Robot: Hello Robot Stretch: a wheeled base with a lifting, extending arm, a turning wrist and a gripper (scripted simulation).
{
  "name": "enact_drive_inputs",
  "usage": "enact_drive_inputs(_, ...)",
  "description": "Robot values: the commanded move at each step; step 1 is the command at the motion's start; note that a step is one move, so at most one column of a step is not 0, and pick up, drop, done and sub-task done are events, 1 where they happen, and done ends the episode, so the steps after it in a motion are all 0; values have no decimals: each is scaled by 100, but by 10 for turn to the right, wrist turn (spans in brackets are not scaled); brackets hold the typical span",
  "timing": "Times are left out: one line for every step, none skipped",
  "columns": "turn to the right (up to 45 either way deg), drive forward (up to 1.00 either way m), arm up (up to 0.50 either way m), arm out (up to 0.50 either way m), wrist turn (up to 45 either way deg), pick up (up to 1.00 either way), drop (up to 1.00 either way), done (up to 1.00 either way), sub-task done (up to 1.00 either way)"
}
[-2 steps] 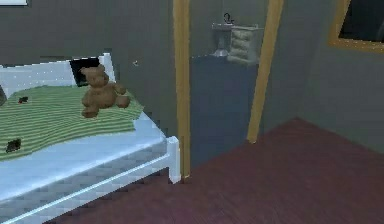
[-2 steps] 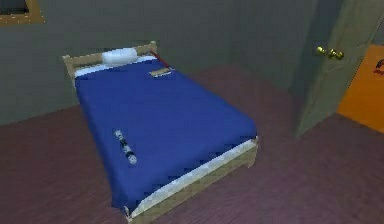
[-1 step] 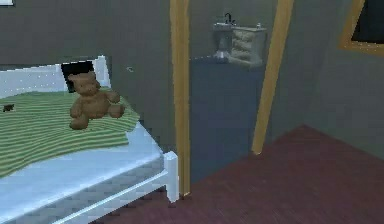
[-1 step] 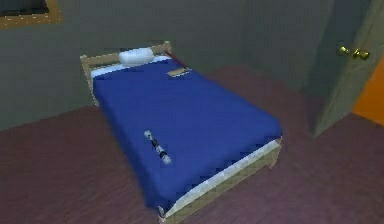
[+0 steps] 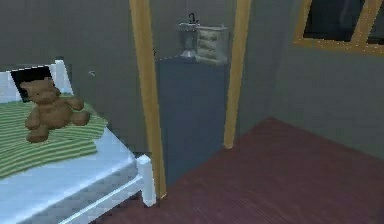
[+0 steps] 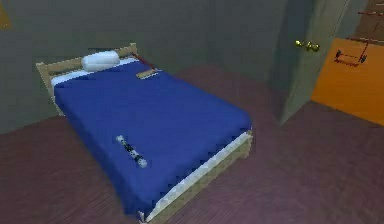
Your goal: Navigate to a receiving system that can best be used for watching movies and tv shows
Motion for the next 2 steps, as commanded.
enact_drive_inputs(0, 45, 0, 0, 0, 0, 0, 0, 0)
enact_drive_inputs(180, 0, 0, 0, 0, 0, 0, 0, 0)
